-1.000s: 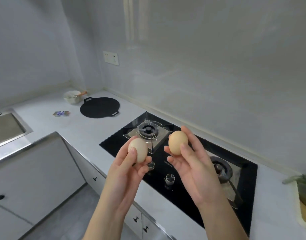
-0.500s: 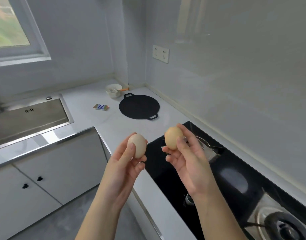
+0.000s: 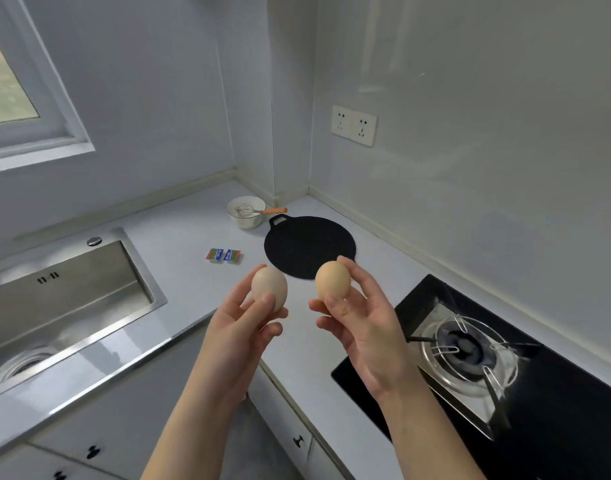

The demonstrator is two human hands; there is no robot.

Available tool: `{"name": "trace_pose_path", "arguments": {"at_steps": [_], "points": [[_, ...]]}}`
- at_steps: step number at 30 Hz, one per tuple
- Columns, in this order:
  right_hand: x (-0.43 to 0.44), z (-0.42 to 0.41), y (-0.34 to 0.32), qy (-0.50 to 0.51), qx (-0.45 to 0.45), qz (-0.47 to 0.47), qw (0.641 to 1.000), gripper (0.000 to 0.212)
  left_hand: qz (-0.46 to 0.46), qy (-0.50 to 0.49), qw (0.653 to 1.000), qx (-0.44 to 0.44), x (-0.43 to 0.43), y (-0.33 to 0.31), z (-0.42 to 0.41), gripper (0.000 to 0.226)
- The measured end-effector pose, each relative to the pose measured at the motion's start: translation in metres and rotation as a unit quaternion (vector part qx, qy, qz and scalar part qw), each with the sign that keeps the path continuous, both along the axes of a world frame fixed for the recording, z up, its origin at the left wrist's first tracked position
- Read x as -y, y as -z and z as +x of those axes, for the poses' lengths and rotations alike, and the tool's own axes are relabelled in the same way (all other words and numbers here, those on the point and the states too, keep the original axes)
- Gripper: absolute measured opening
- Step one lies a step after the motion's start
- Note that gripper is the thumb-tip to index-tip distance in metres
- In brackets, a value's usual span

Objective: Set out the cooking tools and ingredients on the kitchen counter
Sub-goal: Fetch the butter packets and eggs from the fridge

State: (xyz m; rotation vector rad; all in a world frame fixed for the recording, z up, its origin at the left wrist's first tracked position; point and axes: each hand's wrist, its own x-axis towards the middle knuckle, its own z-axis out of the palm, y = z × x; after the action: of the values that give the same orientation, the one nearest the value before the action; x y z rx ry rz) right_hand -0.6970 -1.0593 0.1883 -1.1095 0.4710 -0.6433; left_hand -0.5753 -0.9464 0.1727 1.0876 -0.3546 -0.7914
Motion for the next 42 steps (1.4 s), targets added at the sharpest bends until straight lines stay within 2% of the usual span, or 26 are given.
{"name": "trace_pose_path", "arguments": {"at_steps": [6,14,22,26,32,36,42], "points": [[0.037,0.067,0.018,0.0,-0.082,-0.021,0.996,0.052,0.039,0.012,0.999,0.001,0.036,0.014,0.071,0.041],[0.105,0.181,0.078,-0.021,-0.187,-0.083,0.979,0.045,0.152,-0.051,0.987,0.005,0.078,0.05,0.167,0.033],[0.134,0.303,0.141,-0.037,-0.29,-0.114,0.95,0.044,0.261,-0.033,0.961,0.08,0.109,0.105,0.289,0.032],[0.148,0.368,0.168,-0.011,-0.353,-0.123,0.927,0.042,0.322,0.021,0.94,0.109,0.141,0.135,0.364,0.044],[0.17,0.43,0.206,0.001,-0.467,-0.203,0.86,0.047,0.405,0.071,0.876,0.254,0.187,0.182,0.431,0.039],[0.188,0.451,0.216,-0.001,-0.515,-0.235,0.824,0.046,0.416,0.104,0.856,0.287,0.205,0.204,0.445,0.039],[0.199,0.467,0.228,-0.002,-0.536,-0.241,0.809,0.043,0.434,0.113,0.84,0.307,0.222,0.224,0.455,0.042]]}}
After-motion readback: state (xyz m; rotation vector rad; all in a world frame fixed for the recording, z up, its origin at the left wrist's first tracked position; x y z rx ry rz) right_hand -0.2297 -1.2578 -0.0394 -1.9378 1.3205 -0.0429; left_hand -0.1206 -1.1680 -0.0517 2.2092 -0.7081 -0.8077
